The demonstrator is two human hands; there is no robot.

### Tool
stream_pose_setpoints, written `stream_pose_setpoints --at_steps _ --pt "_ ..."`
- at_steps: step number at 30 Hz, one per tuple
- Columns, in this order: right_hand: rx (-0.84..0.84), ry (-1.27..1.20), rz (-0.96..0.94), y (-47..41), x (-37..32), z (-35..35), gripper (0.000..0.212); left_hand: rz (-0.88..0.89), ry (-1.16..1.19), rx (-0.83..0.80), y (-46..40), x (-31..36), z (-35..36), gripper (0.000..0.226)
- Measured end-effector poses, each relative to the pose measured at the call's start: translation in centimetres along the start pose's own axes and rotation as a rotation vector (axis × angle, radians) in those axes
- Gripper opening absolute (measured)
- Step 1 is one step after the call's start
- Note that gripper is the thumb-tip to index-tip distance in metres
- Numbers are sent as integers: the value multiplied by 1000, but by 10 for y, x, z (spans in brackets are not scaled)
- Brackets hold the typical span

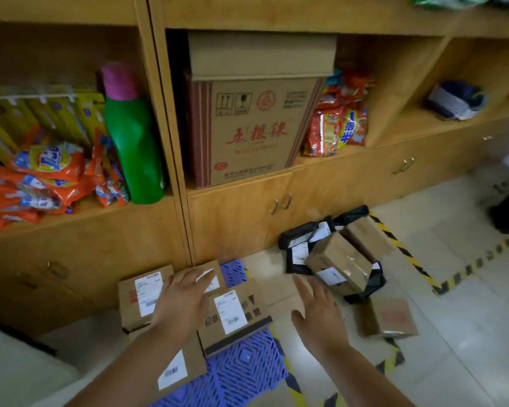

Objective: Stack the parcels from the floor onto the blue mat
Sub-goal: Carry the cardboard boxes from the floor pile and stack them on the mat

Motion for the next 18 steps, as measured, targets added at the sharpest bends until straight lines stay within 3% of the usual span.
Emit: stream_pose_setpoints --at_steps 3,6,12,18 --pt "18 -17 89 33 52 -28 67 15 120 -78 -3 38 -5 65" --pt "40 -26 207 62 113 -48 67 57 240 -226 -11 96 -9 58" --pt "76 -59 412 100 245 -81 67 162 322 -280 -50 200 -2 58" --pt "116 -119 479 99 372 -113 68 231 316 -331 -107 331 16 58"
Point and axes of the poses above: each hand's wrist, its own y-axis away from the middle knuckle, its own z-axis out of the palm, x = y × z, the point moved 6 cm from there along -y, towards the middle knuckle, and after that the axes turned 13 degrees about z, right-handed, at the moved point
